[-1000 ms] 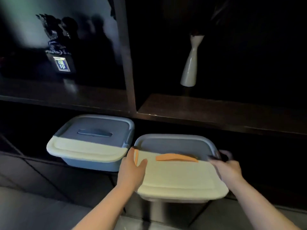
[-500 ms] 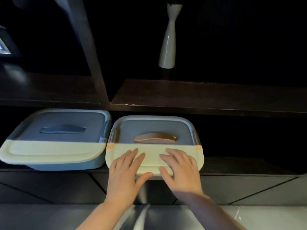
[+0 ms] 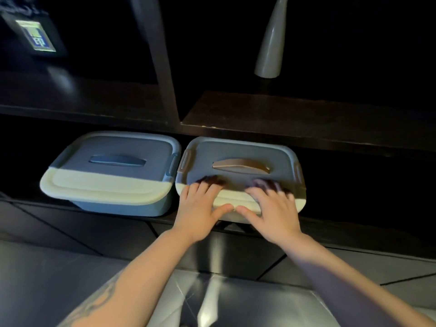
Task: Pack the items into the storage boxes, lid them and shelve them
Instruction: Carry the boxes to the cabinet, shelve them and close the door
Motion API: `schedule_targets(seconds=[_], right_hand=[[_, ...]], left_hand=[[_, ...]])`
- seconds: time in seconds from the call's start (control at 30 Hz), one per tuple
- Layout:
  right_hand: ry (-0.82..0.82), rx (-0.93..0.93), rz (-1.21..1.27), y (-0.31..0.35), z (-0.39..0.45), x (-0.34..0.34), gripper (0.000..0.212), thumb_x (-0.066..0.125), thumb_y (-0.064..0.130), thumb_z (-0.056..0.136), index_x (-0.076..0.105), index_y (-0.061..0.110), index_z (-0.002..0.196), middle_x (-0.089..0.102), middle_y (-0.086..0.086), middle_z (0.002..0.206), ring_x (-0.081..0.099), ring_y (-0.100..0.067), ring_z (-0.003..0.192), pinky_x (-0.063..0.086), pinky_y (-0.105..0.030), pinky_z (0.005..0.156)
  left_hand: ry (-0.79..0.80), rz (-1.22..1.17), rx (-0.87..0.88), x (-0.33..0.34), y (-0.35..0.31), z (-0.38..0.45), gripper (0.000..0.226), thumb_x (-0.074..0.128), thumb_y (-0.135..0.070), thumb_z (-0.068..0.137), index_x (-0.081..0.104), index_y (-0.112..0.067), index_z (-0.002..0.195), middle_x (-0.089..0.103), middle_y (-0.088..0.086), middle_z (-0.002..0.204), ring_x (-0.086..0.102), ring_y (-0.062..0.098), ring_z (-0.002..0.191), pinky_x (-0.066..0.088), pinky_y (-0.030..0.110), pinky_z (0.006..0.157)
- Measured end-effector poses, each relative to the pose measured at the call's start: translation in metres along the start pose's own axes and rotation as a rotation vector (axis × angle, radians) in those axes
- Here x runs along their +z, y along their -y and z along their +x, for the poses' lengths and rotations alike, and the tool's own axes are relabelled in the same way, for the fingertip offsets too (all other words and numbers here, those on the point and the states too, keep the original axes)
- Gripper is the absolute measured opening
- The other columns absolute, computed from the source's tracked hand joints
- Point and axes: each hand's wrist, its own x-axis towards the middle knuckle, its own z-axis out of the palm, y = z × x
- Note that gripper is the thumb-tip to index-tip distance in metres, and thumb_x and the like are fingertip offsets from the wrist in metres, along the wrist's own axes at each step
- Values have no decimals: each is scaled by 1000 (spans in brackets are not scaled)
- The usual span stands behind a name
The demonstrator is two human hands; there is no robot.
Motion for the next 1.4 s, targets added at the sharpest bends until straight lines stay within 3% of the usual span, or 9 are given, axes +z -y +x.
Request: schedule_targets(seconds=[0.1, 0.23, 0.33, 0.43, 0.53, 0.67, 0.9, 1.27, 1.4], right_hand=[[-26, 12, 30, -1, -4, 2, 53, 33, 71, 82, 56, 39, 118, 59, 7, 127, 51, -30, 118, 35, -37, 84], [-167, 97, 210, 26, -36, 15, 48, 52, 43, 83, 54, 27, 128, 51, 4, 138, 42, -21, 130, 25, -39, 107], [-180, 86, 401, 74, -69, 33, 56, 57, 24, 78, 51, 22, 133, 40, 1, 148, 28, -19, 141, 19, -39, 115], [6, -79, 428, 118, -84, 67, 50, 51, 21, 77, 58, 27, 127, 47, 10, 141, 41, -14, 131, 33, -40, 109], [208, -96, 433, 164, -66, 102, 55, 52, 15, 78, 55, 27, 132, 48, 10, 140, 42, -13, 130, 34, -39, 111], [393, -60, 336, 222, -30, 131, 67, 53, 14, 86, 30, 19, 149, 24, 3, 157, 17, -16, 145, 7, -24, 116], [451, 90, 145, 244, -16, 153, 84, 54, 15, 87, 3, 20, 153, 8, 1, 161, 1, -26, 148, -4, -35, 120], [416, 59, 123, 253, -50, 156, 98, 62, 13, 83, -6, 17, 153, -11, 6, 160, -23, -17, 143, -11, -29, 116], [408, 16, 226, 252, -77, 146, 83, 42, 38, 83, 2, 17, 153, -7, 9, 159, -20, -14, 144, -12, -29, 116]], left_hand=[[-38, -87, -3, 0, -3, -16, 52, 36, -55, 90, 48, -25, 131, 50, -5, 130, 40, 19, 125, 20, 33, 107], [-8, -380, -94, 4, 16, -84, 56, 51, -29, 93, 29, -30, 145, 12, -17, 153, 5, -1, 142, 6, 21, 117], [7, -540, -425, 11, 55, -141, 53, 53, -16, 92, 37, -36, 137, 22, -24, 144, 20, -2, 137, 20, 22, 114], [96, -542, -572, 19, 103, -167, 49, 50, -5, 90, 44, -32, 132, 39, -15, 140, 33, 5, 131, 24, 14, 103], [311, -500, -526, 22, 151, -167, 52, 52, -4, 88, 43, -21, 137, 39, -2, 145, 35, 12, 132, 23, 15, 105], [336, -541, -427, 30, 190, -156, 51, 50, -7, 87, 46, -23, 135, 45, 2, 141, 42, 16, 131, 30, 29, 111], [519, -651, -399, 43, 220, -127, 60, 49, -10, 91, 30, -28, 145, 31, -5, 150, 35, 16, 134, 33, 31, 110], [462, -859, -508, 62, 223, -137, 59, 48, -18, 95, 22, -33, 146, 31, -2, 150, 35, 17, 136, 34, 43, 111], [562, -842, -362, 70, 218, -139, 50, 49, -24, 95, 32, -32, 142, 40, -2, 145, 42, 15, 130, 36, 42, 110]])
